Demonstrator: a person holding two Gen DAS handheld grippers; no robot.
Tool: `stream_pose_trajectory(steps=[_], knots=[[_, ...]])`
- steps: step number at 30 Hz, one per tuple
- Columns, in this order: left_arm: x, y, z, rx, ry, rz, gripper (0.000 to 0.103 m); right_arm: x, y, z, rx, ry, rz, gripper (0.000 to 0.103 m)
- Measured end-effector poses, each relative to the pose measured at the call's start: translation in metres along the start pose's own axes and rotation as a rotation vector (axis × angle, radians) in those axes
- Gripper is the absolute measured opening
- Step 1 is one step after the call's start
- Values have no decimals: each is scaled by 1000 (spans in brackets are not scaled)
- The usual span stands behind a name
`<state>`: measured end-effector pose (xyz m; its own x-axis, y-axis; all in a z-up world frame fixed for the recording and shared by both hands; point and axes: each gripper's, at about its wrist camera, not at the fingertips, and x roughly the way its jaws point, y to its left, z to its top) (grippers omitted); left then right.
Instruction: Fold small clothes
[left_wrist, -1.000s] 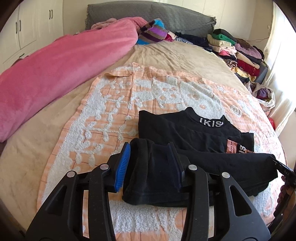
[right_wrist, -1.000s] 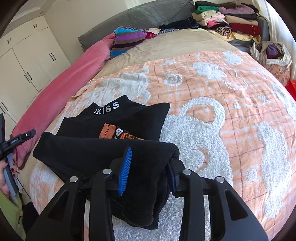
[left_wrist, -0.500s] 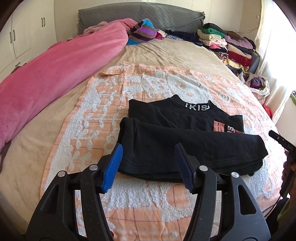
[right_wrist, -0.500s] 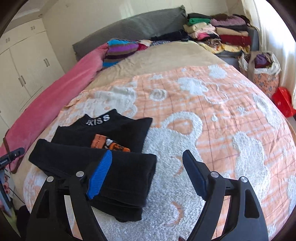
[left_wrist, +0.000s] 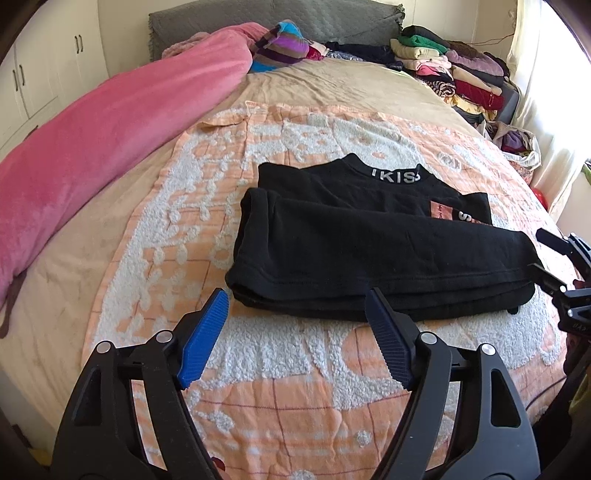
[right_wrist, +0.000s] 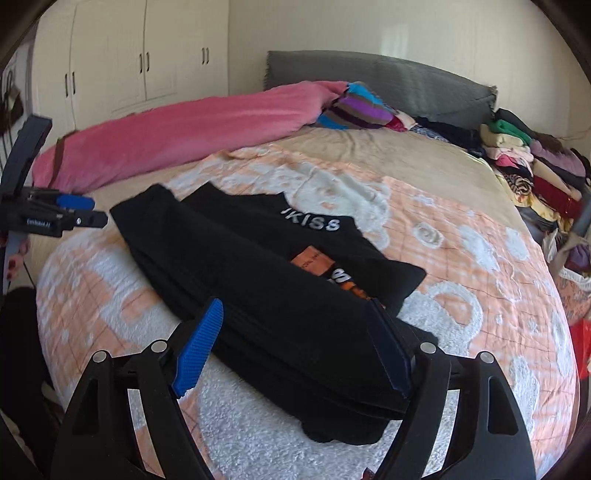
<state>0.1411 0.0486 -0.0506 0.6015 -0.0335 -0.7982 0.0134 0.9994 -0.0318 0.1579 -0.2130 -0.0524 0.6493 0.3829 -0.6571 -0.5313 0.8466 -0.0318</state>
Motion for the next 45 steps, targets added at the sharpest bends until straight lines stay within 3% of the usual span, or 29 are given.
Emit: stream_pose_trajectory(steps=[6, 15, 23, 27, 31, 33, 35, 38, 42, 45], knots=[[11, -5, -11, 23, 35, -7, 69, 9, 6, -6, -19, 47, 25, 78], [46, -27, -25, 13, 109, -109, 69, 35, 15, -20, -149, 148, -49, 78], [77, -30, -14, -4, 140, -109, 68, 62, 4, -27, -134, 224, -82, 78], [83, -30, -7, -17, 140, -104, 61, 64, 0, -27, -115, 224, -65, 77], [82, -32, -2, -21, 135, -88, 50, 61, -7, -23, -82, 204, -43, 62], [76, -28, 1, -39, 120, -103, 45, 57, -7, -22, -76, 190, -42, 45], [72, -24, 3, -54, 112, -116, 44, 57, -8, -19, -83, 182, -57, 40], [68, -22, 6, -64, 91, -136, 44, 58, -8, -20, -80, 183, -40, 43], [71, -20, 12, -78, 90, -151, 44, 48, 2, -20, -141, 180, -3, 69], [74, -20, 17, -84, 87, -163, 39, 44, 12, -23, -206, 186, 5, 75]])
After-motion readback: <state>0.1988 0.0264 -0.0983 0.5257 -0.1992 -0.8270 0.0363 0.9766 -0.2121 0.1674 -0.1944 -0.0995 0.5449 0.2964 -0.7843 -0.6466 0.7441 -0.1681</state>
